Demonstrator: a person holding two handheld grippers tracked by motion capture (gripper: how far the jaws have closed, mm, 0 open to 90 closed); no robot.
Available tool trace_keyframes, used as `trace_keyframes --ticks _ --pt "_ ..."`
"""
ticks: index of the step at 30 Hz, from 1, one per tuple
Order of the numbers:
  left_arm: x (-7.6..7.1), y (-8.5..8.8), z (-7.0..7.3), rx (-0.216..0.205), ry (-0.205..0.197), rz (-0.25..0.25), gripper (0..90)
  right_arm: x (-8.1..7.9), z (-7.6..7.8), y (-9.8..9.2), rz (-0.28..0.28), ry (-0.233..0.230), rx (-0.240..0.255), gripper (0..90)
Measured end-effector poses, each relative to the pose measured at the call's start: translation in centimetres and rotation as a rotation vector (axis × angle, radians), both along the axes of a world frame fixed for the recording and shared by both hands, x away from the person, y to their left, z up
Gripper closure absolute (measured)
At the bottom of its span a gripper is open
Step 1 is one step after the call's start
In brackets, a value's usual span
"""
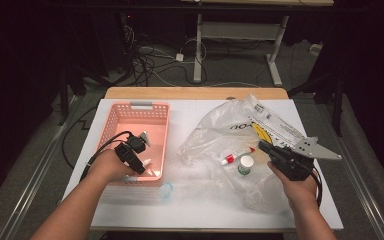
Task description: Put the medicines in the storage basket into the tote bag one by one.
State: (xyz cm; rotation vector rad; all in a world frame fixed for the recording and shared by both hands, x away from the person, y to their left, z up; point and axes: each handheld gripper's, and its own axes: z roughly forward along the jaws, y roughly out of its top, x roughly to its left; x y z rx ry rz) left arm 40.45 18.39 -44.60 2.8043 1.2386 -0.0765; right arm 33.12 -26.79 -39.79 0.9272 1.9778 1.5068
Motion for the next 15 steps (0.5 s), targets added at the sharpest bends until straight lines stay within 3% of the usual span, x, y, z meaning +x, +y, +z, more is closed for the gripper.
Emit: trace_keyframes --ticks 4,7,12,15 --pt "-0.2 -0.1 0.1 0.006 -0.026 -0.013 57.8 0.0 0.0 0.0 0.002 -0.002 -0.001 90.0" --pt "-0.5 0.2 0.5 -0.024 -0.056 -0.020 58.2 0.0 0.0 0.0 0.001 -0.002 -0.001 90.0" --pt "-1.1 1.0 1.3 -0.114 -0.122 0.004 58.2 0.0 0.0 -0.1 -0.005 -0.001 0.001 90.0" --pt "-1.5 1.6 1.7 -0.204 -0.154 0.041 58.3 0.0 0.0 -0.1 -0.004 -0.003 -0.002 90.0"
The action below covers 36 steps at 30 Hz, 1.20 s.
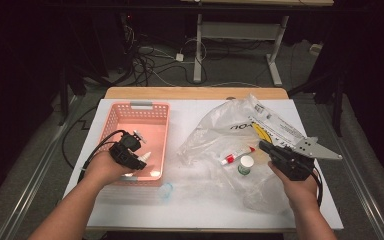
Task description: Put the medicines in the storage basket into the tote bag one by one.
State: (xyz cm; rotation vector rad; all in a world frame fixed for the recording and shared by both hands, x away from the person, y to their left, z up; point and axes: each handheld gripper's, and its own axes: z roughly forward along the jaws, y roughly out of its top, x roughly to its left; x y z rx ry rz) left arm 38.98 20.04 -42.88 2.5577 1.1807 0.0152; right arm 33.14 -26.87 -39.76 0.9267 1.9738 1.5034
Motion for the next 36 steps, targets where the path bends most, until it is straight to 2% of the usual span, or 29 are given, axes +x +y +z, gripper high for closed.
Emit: trace_keyframes --ticks 4,6,11,15,17,20,23,28,29,31,34,36 --pt "-0.8 0.5 0.5 -0.098 -0.044 0.026 58.3 0.0 0.0 0.1 0.004 0.003 -0.001 90.0" --pt "-1.6 0.5 0.8 -0.143 -0.082 0.027 58.3 0.0 0.0 0.1 0.003 0.003 -0.002 90.0" --pt "-3.0 0.7 1.0 -0.209 -0.184 0.066 58.4 0.0 -0.1 0.0 0.001 0.004 -0.002 90.0" --pt "-3.7 0.7 1.0 -0.255 -0.246 0.091 58.4 -0.1 -0.1 0.2 0.003 0.004 -0.003 90.0" --pt "-4.2 0.8 1.1 -0.296 -0.280 0.102 58.4 -0.1 0.0 0.1 0.002 0.002 -0.002 90.0" --pt "-4.9 0.8 1.2 -0.320 -0.341 0.112 58.4 -0.1 0.0 0.1 0.002 0.003 0.000 90.0" --pt "-5.3 0.8 1.1 -0.379 -0.365 0.118 58.4 0.0 -0.2 0.1 0.004 0.002 -0.005 90.0" --pt "-5.8 0.1 1.1 -0.416 -0.418 0.100 58.4 0.0 -0.1 0.3 0.007 0.002 -0.007 90.0" --pt "-5.8 0.0 1.1 -0.419 -0.415 0.092 58.4 -0.1 -0.1 0.3 0.009 0.002 -0.006 90.0" --pt "-5.9 -0.5 1.3 -0.392 -0.433 0.074 58.4 -0.1 -0.1 0.4 0.010 -0.001 -0.005 90.0" --pt "-6.1 -0.7 1.5 -0.422 -0.454 0.074 58.4 -0.2 0.0 0.4 0.013 -0.005 -0.006 90.0" --pt "-6.2 -0.8 1.6 -0.422 -0.463 0.063 58.4 -0.1 0.0 0.4 0.012 -0.006 -0.007 90.0"
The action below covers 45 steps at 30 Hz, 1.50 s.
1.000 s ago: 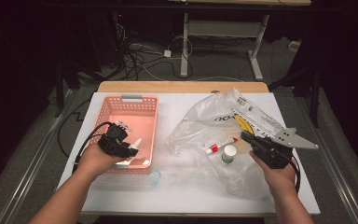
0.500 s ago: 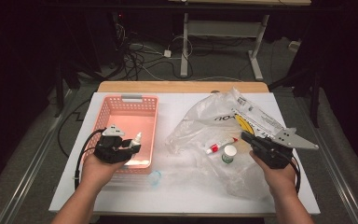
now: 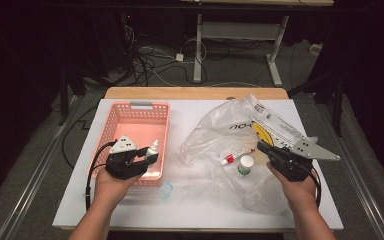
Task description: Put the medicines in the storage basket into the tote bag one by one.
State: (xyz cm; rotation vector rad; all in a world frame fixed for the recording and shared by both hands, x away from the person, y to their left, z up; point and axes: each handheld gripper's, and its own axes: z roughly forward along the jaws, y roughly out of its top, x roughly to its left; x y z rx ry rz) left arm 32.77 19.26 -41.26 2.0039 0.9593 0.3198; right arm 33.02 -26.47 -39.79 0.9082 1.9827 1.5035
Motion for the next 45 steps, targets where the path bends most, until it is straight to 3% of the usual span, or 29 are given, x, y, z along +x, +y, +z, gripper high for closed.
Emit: trace_keyframes --ticks 11,17,20,33,45 --pt "-1.0 0.0 0.6 -0.064 -0.034 0.003 58.4 0.0 0.2 -0.2 0.002 -0.004 0.003 90.0" --pt "-2.0 -1.4 1.2 -0.089 -0.058 -0.051 58.4 -0.1 0.2 -0.2 -0.001 -0.003 0.008 90.0" --pt "-2.3 -2.4 1.6 -0.129 -0.063 -0.087 58.4 -0.1 0.3 -0.2 0.000 -0.006 0.007 90.0" --pt "-2.1 -7.6 1.9 -0.104 -0.065 -0.207 58.3 -0.1 0.2 0.1 0.004 -0.002 0.006 90.0" --pt "-1.0 -12.1 0.7 -0.103 -0.060 -0.239 58.3 0.1 0.1 0.4 0.012 -0.002 0.002 90.0"
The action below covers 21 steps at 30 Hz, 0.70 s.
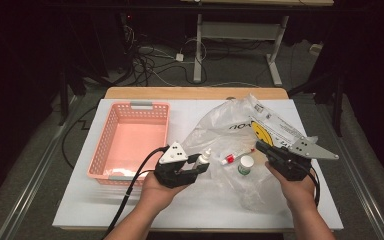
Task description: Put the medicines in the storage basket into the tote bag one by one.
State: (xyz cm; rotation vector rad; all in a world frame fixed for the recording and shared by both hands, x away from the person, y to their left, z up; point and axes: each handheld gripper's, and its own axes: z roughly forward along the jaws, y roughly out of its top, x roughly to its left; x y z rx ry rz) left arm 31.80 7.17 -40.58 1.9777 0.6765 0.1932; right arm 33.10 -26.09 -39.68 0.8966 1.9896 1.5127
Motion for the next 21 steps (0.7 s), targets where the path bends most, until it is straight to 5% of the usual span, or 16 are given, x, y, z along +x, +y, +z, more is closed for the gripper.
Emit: trace_keyframes --ticks 14,21 --pt "3.8 -4.5 -2.6 0.036 -0.012 0.044 58.3 0.6 0.2 0.6 0.002 0.002 0.023 90.0" --pt "6.1 -6.8 -4.2 0.106 -0.010 0.070 58.1 0.8 0.2 0.7 0.001 0.001 0.027 90.0"
